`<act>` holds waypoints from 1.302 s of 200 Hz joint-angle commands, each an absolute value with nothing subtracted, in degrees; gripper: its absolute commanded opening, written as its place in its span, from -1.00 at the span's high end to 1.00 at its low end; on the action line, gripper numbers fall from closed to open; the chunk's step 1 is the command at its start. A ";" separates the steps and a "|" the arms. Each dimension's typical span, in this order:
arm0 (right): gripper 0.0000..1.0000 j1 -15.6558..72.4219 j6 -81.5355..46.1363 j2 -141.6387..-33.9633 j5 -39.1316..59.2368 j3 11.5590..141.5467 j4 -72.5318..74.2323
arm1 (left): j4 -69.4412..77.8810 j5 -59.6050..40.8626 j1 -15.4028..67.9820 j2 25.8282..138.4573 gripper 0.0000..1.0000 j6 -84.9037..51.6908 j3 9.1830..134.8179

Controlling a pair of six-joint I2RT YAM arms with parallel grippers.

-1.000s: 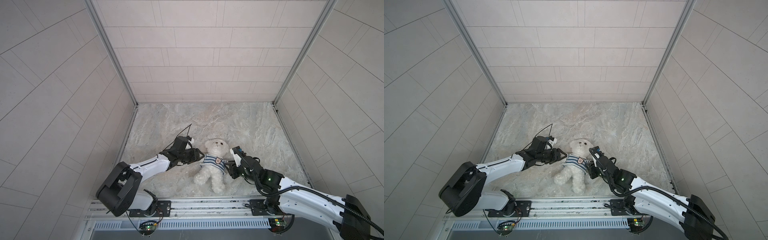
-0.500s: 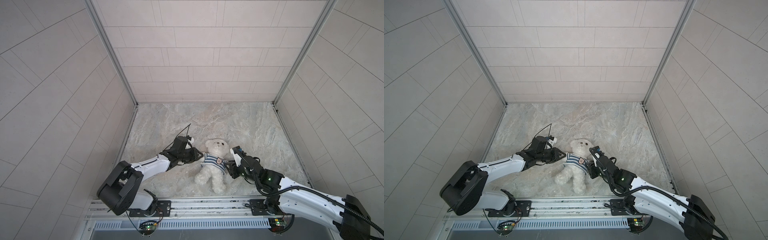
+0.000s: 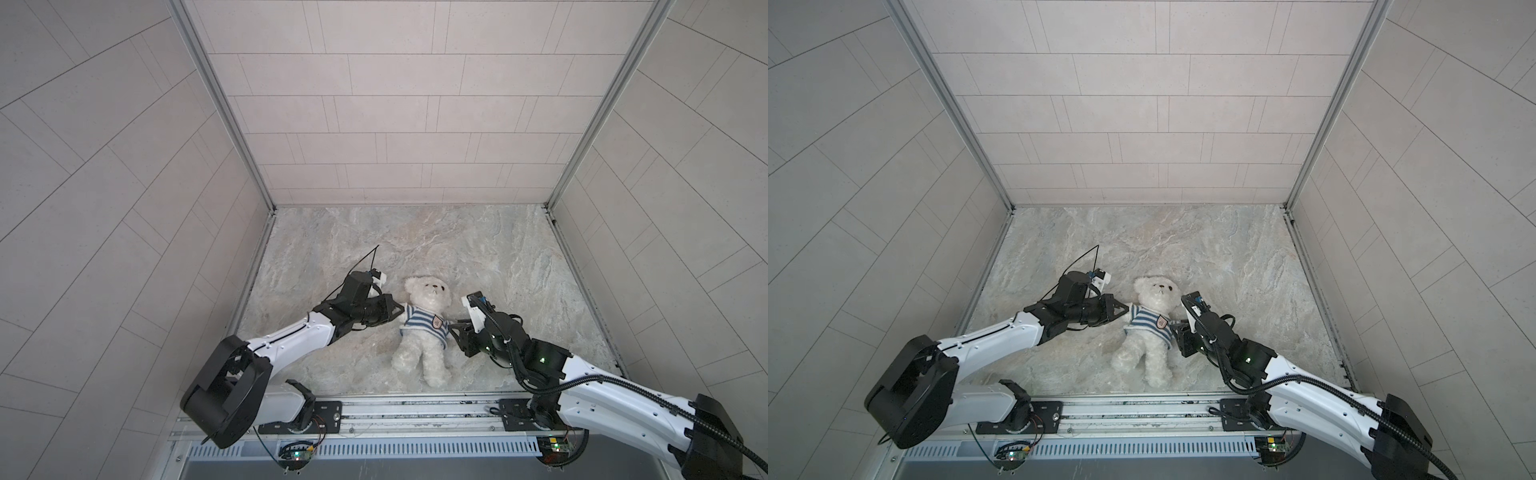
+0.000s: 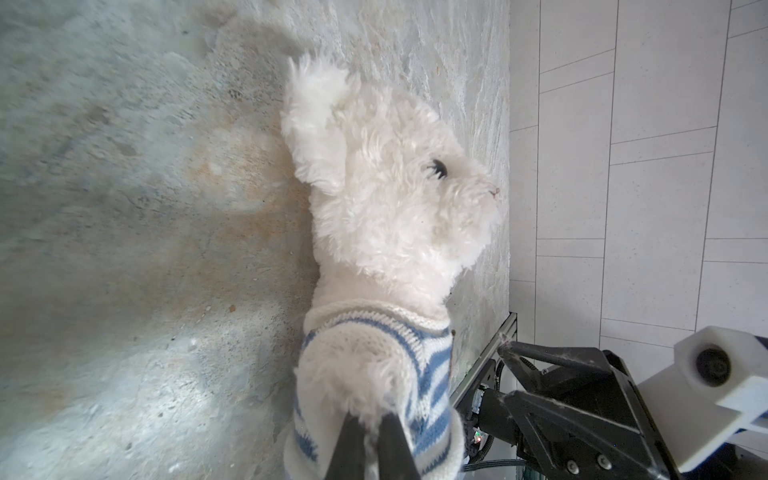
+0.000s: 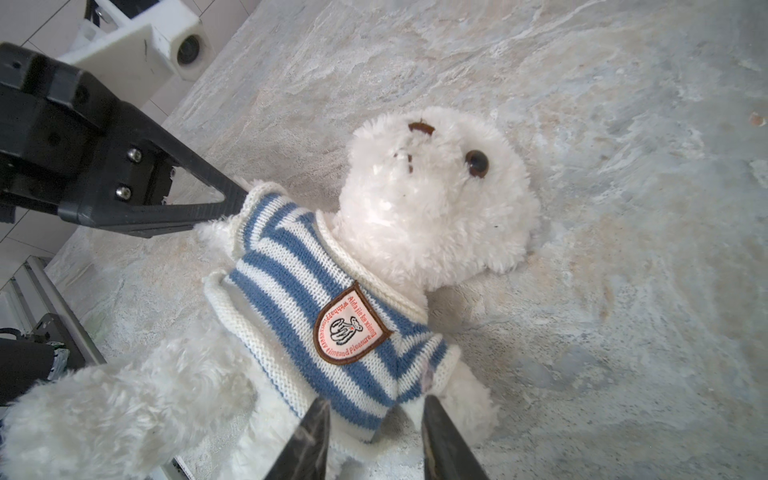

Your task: Dress the teddy bear

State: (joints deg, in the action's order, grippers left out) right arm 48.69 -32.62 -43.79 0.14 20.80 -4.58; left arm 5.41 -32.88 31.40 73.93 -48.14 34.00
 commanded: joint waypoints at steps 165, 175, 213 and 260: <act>-0.38 46.72 -30.25 -36.52 -3.40 21.46 -9.27 | -34.74 -3.82 22.64 60.74 1.00 -25.10 53.86; -0.37 46.54 -30.32 -35.93 -3.51 21.21 -9.31 | -34.44 -2.53 23.76 60.81 1.00 -25.82 53.52; -0.38 45.80 -30.23 -34.91 -3.26 20.96 -10.36 | -34.13 4.07 32.09 63.64 1.00 -28.59 56.17; -0.39 43.01 -32.04 -29.45 -3.57 17.81 -12.12 | -36.49 13.09 42.72 72.65 1.00 -33.67 62.92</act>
